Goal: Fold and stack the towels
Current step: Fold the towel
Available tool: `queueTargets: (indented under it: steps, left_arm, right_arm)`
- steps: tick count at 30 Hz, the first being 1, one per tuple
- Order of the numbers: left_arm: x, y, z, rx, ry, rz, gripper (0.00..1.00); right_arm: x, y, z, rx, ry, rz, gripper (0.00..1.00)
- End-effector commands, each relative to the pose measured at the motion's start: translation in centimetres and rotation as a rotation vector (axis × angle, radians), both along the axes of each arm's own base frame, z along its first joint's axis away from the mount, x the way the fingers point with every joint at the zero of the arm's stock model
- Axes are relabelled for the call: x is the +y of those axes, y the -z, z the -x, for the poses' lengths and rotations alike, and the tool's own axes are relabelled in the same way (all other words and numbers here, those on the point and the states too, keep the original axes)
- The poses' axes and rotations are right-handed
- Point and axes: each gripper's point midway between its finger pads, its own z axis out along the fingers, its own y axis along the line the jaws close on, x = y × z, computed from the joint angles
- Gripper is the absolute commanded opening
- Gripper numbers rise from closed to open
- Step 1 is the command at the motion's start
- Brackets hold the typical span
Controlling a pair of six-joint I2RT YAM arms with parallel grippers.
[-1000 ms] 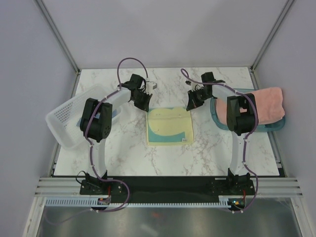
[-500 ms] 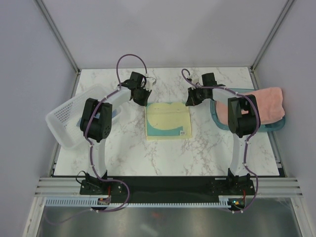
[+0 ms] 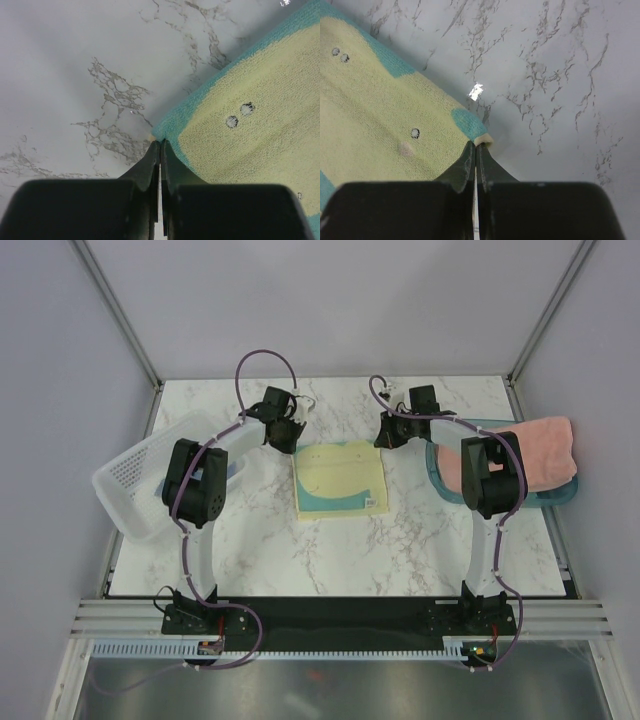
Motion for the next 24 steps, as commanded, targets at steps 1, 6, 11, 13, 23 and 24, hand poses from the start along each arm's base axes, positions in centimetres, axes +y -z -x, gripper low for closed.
queueTargets:
  steps: [1, 6, 11, 13, 23, 24]
  left_arm:
    - [1.2, -0.9, -1.2, -0.071, -0.036, -0.04, 0.02]
    - [0.6, -3.2, -1.4, -0.132, -0.05, 0.013, 0.02]
    - [0.5, -6.0, -1.0, -0.2, -0.053, 0.042, 0.02]
    - [0.6, -6.1, -0.6, -0.203, -0.051, 0.044, 0.02]
    - [0.2, -7.3, 1.0, -0.227, -0.038, 0.05, 0.02]
    - [0.1, -7.2, 1.3, -0.223, -0.036, 0.049, 0.02]
  right_arm:
    - [-0.5, -1.7, -1.5, -0.094, 0.023, 0.008, 0.0]
    - [-0.4, -3.3, -1.7, -0.146, 0.019, -0.006, 0.0]
    - [-0.2, -4.7, -1.6, -0.188, 0.019, -0.028, 0.0]
    - [-0.2, -5.3, -1.6, -0.208, 0.022, -0.032, 0.0]
    - [-0.4, -7.2, 0.4, -0.24, 0.028, -0.052, 0.0]
    - [-0.4, -7.7, 0.2, -0.267, 0.029, -0.056, 0.0]
